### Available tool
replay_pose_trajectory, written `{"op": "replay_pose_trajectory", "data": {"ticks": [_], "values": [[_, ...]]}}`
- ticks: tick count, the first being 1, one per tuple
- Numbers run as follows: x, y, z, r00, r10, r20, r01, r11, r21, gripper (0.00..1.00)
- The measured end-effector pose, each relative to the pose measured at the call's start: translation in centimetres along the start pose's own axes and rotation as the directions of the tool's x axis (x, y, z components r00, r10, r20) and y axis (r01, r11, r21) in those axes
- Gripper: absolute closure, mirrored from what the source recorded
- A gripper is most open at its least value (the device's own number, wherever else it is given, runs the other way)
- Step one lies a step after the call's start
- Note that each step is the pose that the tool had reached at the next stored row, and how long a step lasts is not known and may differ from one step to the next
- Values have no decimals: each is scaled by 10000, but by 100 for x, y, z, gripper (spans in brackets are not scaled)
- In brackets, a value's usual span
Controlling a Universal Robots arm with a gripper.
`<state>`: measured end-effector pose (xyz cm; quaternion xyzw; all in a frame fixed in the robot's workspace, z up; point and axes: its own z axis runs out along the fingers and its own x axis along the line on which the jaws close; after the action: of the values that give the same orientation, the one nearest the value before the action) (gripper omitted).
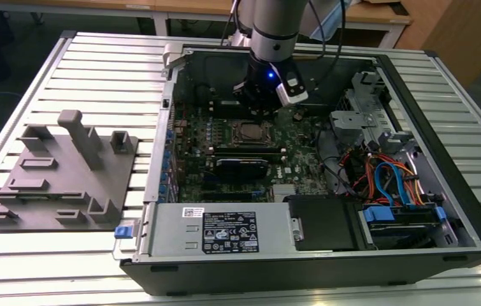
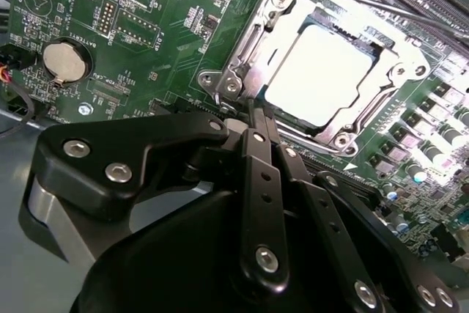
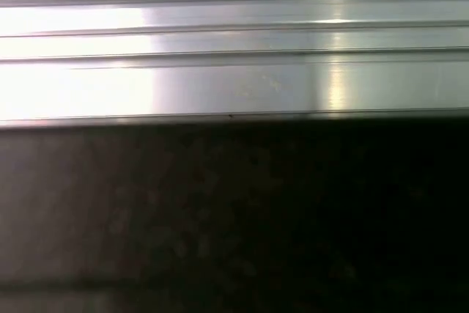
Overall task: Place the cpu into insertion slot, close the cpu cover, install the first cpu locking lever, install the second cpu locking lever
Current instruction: 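Install the first cpu locking lever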
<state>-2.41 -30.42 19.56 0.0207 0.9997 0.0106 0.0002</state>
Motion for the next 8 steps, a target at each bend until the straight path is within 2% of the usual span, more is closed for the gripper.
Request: {"op": "replay_pose_trajectory", "data": {"ticks": [3,8], "values": [[-2,3,6,10000,-1,1,1,10000,-60,90],[-3,4,8,10000,-2,-6,1,9995,-301,90]]}}
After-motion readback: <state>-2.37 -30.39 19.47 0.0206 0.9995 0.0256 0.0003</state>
